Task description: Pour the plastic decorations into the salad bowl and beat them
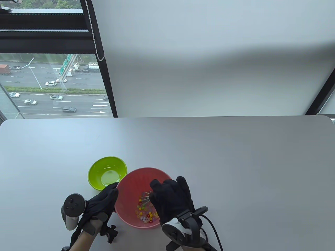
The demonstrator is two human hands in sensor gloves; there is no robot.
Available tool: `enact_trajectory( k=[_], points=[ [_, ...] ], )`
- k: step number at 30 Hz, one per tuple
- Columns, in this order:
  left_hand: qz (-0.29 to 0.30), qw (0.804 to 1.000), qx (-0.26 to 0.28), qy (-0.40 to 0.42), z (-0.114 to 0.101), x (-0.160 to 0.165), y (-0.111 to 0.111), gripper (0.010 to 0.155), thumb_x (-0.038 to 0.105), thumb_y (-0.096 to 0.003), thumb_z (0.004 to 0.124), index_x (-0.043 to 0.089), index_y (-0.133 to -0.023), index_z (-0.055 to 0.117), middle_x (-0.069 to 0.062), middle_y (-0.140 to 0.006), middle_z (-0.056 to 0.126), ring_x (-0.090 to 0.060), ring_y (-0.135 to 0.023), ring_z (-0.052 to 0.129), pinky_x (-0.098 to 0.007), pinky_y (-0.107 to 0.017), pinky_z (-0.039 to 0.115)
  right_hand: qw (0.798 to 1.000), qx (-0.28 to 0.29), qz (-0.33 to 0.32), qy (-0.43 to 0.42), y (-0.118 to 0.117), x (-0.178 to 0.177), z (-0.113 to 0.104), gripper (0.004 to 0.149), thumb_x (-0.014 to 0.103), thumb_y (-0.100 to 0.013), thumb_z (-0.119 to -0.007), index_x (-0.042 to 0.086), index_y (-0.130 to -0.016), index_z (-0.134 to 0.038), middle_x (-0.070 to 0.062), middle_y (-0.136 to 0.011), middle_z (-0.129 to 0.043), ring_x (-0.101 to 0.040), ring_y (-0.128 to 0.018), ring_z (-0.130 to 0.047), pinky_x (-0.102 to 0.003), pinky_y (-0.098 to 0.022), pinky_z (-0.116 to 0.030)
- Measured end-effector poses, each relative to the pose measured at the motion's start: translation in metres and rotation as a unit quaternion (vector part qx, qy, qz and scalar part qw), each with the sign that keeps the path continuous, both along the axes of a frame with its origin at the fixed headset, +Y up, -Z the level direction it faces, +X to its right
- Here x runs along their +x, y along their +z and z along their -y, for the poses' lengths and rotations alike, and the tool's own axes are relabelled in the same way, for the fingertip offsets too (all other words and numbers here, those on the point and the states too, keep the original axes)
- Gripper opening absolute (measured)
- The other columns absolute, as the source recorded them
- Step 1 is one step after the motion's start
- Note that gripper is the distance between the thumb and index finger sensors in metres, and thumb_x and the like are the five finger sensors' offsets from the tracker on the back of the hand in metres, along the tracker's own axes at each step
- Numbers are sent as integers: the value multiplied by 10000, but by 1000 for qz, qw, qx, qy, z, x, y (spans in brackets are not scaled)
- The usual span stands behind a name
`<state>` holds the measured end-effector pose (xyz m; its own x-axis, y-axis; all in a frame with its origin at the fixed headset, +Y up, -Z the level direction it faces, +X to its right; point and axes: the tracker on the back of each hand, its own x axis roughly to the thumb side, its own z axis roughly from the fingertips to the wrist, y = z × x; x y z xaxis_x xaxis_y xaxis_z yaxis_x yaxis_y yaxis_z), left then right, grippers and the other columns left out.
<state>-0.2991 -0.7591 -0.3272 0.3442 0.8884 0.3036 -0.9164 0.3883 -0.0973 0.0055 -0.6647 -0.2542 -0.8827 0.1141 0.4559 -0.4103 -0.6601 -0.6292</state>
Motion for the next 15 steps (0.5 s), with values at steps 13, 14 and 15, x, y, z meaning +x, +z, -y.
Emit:
enact_trajectory(
  k=[13, 14, 15],
  points=[
    [0, 1000, 0, 0, 0, 0, 0, 717, 637, -557, 583, 57, -950, 736, -4, -442, 937, -299, -522, 955, -561, -658, 660, 999, 15, 7, -33, 4, 10, -10, 509, 523, -598, -652, 320, -1051, -539, 119, -676, -871, -213, -737, -839, -521, -782, -458],
    [0, 1000, 0, 0, 0, 0, 0, 717, 637, -557, 583, 57, -949, 736, -4, -441, 938, -299, -522, 955, -560, -658, 660, 999, 8, 2, -41, 3, 10, -10, 510, 522, -598, -650, 316, -1052, -541, 119, -670, -873, -213, -729, -844, -522, -782, -460],
    [0, 1000, 0, 0, 0, 0, 0, 716, 637, -558, 583, 57, -950, 735, -4, -443, 937, -299, -523, 955, -560, -658, 660, 999, 2, -4, -48, 3, 10, -9, 509, 522, -597, -651, 313, -1049, -548, 116, -664, -878, -214, -721, -849, -522, -781, -461]
  ],
)
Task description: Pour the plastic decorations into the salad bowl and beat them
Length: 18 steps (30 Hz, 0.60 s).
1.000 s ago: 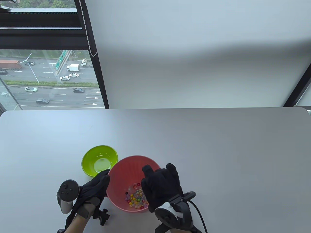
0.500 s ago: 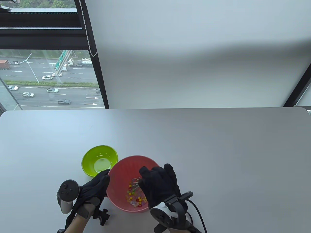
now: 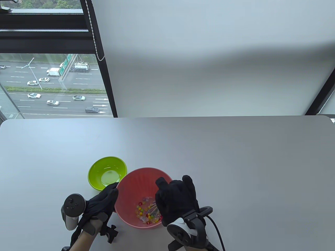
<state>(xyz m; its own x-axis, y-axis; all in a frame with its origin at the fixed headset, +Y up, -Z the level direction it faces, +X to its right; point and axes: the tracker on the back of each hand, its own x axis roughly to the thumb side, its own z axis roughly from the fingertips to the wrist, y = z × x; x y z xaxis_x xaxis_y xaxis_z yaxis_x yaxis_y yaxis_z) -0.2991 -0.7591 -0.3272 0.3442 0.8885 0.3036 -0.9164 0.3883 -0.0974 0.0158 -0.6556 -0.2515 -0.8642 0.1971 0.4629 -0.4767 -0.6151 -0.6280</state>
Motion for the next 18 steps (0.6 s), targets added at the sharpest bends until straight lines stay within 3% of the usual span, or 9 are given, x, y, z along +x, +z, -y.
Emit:
enact_trajectory(
  k=[8, 18],
  points=[
    [0, 1000, 0, 0, 0, 0, 0, 716, 636, -557, 584, 57, -949, 737, -5, -441, 937, -299, -522, 955, -560, -658, 660, 998, -44, -42, -21, -3, -11, 7, 507, 543, -584, -697, 324, -1029, -590, 116, -721, -899, -209, -753, -864, -519, -782, -478],
    [0, 1000, 0, 0, 0, 0, 0, 717, 637, -557, 584, 57, -949, 737, -4, -441, 938, -300, -521, 955, -561, -657, 660, 999, -8, -4, 47, -2, -13, 8, 503, 535, -581, -697, 348, -1029, -563, 124, -797, -872, -209, -818, -835, -520, -790, -459]
  ],
)
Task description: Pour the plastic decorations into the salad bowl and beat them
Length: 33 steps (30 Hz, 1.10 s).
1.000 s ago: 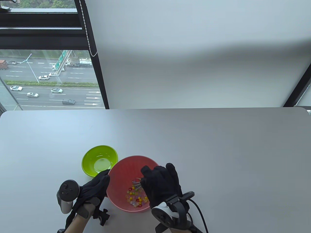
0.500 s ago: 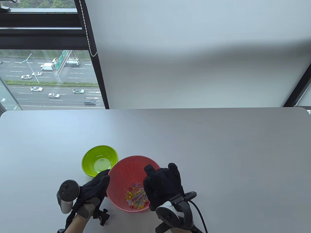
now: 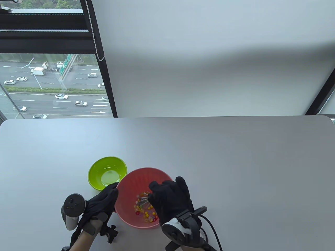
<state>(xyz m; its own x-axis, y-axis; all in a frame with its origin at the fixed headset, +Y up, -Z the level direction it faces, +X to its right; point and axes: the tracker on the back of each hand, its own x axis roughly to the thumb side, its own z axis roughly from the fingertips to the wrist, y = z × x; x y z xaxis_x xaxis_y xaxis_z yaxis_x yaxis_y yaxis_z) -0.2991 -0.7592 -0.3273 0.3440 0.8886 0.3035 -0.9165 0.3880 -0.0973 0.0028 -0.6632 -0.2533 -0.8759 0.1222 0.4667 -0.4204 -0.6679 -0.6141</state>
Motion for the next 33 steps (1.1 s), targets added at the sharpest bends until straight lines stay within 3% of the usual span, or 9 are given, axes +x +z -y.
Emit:
enact_trajectory(
  k=[12, 24, 28, 31, 33],
  points=[
    [0, 1000, 0, 0, 0, 0, 0, 716, 636, -557, 584, 57, -949, 736, -5, -442, 938, -300, -522, 955, -561, -657, 660, 1000, 23, 21, 3, 1, 9, -6, 466, 520, -596, -691, 384, -1024, -567, 115, -749, -867, -221, -788, -824, -525, -788, -452],
    [0, 1000, 0, 0, 0, 0, 0, 717, 637, -557, 584, 57, -949, 736, -4, -442, 937, -299, -522, 955, -561, -657, 660, 999, 20, 10, -35, 3, 17, -12, 460, 526, -594, -656, 339, -1012, -610, 113, -627, -898, -210, -684, -862, -518, -777, -483],
    [0, 1000, 0, 0, 0, 0, 0, 717, 637, -556, 584, 58, -950, 735, -4, -442, 937, -299, -522, 955, -560, -658, 660, 998, -6, -13, -67, 2, 15, -12, 481, 558, -590, -672, 331, -1011, -624, 114, -597, -915, -199, -657, -881, -510, -770, -511],
    [0, 1000, 0, 0, 0, 0, 0, 715, 637, -557, 583, 58, -949, 736, -4, -442, 937, -299, -522, 955, -561, -658, 659, 982, -90, -70, -150, -6, 14, -6, 490, 537, -581, -722, 321, -1012, -634, 76, -685, -922, -243, -725, -865, -538, -766, -491],
    [0, 1000, 0, 0, 0, 0, 0, 715, 637, -557, 583, 59, -949, 736, -5, -441, 938, -299, -522, 955, -561, -658, 659, 981, -85, -53, -166, -7, 17, -4, 487, 529, -577, -730, 321, -1007, -635, 72, -725, -918, -250, -752, -858, -537, -764, -484]
  ],
)
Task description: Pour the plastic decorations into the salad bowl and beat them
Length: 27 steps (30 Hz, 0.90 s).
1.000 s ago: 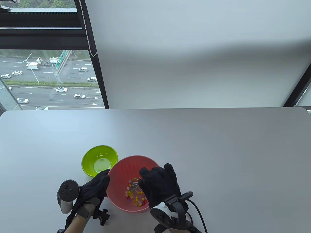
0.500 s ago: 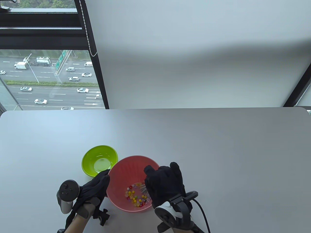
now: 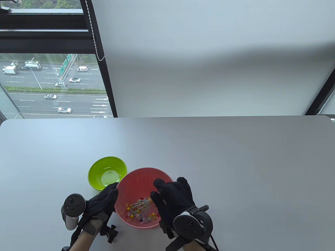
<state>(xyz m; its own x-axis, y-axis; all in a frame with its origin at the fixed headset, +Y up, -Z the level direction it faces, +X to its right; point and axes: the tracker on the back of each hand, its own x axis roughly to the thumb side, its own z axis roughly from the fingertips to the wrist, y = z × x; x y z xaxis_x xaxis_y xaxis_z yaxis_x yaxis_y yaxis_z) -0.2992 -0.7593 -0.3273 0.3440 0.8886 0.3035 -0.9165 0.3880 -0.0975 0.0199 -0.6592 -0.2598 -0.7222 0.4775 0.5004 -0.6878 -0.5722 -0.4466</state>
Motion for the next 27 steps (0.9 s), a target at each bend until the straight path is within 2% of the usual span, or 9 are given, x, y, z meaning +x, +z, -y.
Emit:
enact_trajectory(
  k=[5, 10, 12, 14, 16, 18, 23, 25, 27],
  points=[
    [0, 1000, 0, 0, 0, 0, 0, 716, 636, -558, 584, 56, -949, 736, -5, -442, 937, -300, -522, 955, -561, -657, 659, 995, 67, 68, -14, 5, 22, -11, 480, 553, -589, -689, 322, -1004, -617, 99, -727, -905, -223, -747, -862, -522, -755, -500],
    [0, 1000, 1, 0, 0, 0, 0, 717, 637, -557, 584, 56, -948, 738, -4, -441, 938, -300, -521, 956, -561, -657, 661, 995, 45, 67, -67, -1, 41, -10, 485, 539, -585, -717, 289, -995, -652, 59, -695, -919, -254, -721, -859, -533, -755, -478],
    [0, 1000, 0, 0, 0, 0, 0, 717, 636, -557, 584, 55, -949, 736, -5, -442, 938, -299, -523, 955, -560, -658, 660, 980, 86, 161, 82, 0, 37, -12, 474, 516, -583, -749, 268, -982, -685, 24, -666, -929, -282, -696, -853, -544, -750, -461],
    [0, 1000, 1, -2, 0, 0, 0, 716, 637, -558, 582, 57, -950, 734, -2, -441, 938, -298, -521, 956, -559, -657, 662, 947, 138, 235, 171, 4, 39, -16, 478, 652, -586, -631, 359, -962, -675, 214, -614, -939, -98, -645, -942, -455, -726, -615],
    [1, 1000, 1, -1, 0, 0, 0, 716, 637, -558, 583, 56, -950, 734, -3, -441, 938, -299, -521, 956, -560, -657, 661, 978, 101, 169, 68, 3, 39, -13, 466, 615, -580, -668, 343, -958, -680, 144, -617, -930, -162, -665, -900, -487, -751, -547],
    [1, 1000, 1, -2, 0, 0, 0, 717, 637, -558, 583, 55, -950, 734, -3, -442, 937, -298, -523, 955, -560, -657, 661, 990, 67, 127, -2, 1, 42, -13, 469, 588, -578, -687, 320, -963, -682, 105, -624, -926, -202, -678, -878, -503, -766, -505],
    [1, 1000, 1, -1, 0, 0, 0, 717, 636, -557, 584, 56, -949, 735, -3, -442, 937, -298, -522, 956, -560, -657, 661, 988, 69, 135, -14, 0, 47, -13, 460, 574, -581, -701, 308, -956, -692, 87, -631, -928, -218, -682, -874, -513, -761, -497],
    [1, 1000, 4, -4, -1, 1, 0, 718, 637, -557, 583, 56, -949, 736, -6, -442, 937, -302, -522, 954, -562, -657, 658, 972, 104, 200, 72, 1, 49, -14, 455, 591, -579, -695, 320, -945, -700, 111, -612, -934, -194, -662, -893, -504, -746, -527],
    [-3, 1000, 10, -17, -2, 1, 1, 718, 637, -559, 576, 57, -950, 738, -9, -443, 938, -304, -523, 953, -563, -657, 658, 974, 110, 195, 19, 5, 56, -18, 450, 617, -582, -671, 339, -935, -700, 146, -595, -935, -158, -643, -911, -486, -729, -568]
  ],
)
